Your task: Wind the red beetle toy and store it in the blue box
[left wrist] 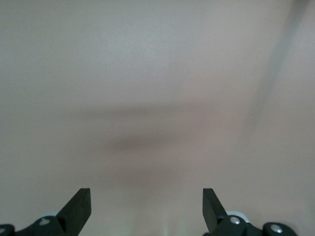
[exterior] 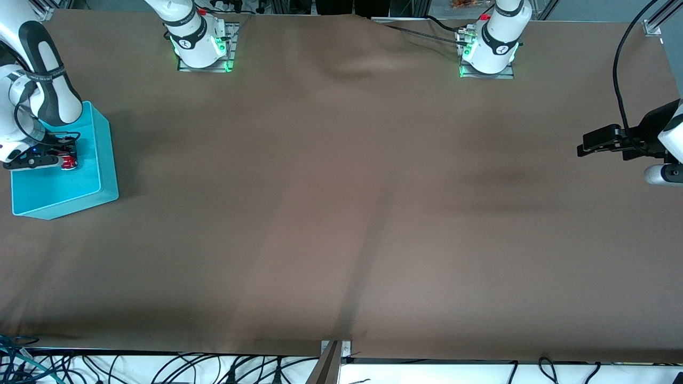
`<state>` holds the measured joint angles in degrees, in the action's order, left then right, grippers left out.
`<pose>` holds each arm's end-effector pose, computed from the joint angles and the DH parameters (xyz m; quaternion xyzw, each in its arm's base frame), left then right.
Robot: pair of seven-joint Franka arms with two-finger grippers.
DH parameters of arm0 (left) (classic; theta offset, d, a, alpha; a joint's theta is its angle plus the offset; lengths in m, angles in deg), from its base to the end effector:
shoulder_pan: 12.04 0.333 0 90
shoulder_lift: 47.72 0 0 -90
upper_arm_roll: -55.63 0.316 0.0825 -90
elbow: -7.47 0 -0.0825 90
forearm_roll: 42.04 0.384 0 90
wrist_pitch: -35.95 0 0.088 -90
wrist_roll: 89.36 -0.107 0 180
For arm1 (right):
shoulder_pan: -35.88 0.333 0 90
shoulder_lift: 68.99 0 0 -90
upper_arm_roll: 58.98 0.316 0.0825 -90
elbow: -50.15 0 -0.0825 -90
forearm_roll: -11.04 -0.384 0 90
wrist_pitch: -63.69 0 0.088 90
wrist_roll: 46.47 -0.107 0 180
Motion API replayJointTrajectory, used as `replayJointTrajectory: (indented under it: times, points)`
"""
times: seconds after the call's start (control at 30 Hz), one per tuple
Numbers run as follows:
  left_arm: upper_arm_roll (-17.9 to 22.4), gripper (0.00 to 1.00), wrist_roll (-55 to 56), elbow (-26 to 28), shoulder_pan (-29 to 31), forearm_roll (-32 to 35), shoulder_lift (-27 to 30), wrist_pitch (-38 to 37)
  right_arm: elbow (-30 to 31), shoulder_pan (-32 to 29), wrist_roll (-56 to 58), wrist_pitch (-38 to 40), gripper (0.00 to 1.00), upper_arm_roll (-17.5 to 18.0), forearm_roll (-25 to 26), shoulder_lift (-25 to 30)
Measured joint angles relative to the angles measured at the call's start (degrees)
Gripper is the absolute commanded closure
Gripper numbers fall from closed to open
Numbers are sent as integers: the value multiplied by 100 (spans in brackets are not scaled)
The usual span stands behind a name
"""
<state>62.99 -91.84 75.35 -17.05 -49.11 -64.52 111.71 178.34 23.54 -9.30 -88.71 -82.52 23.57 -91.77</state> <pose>0.6152 -0.0039 0.6117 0.9961 -0.0130 -0.0749 0.0453 0.4481 -0.3208 0.2086 0.9837 0.1224 -0.0598 0.1173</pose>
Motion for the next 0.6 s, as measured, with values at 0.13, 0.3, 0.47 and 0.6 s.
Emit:
replayJointTrajectory:
  times: [0.13, 0.3, 0.47, 0.6]
  points:
    - [0, 0, 0, 0, 0, 0, 0, 0, -5, -27, 34, -21, 65, 0, 0, -41]
    - [0, 0, 0, 0, 0, 0, 0, 0, -11, -36, 46, -23, 53, 0, 0, -43]
    - [0, 0, 0, 0, 0, 0, 0, 0, -13, -36, 49, -23, 42, 0, 0, -43]
    - [0, 0, 0, 0, 0, 0, 0, 0, -15, -36, 51, -23, 27, 0, 0, -43]
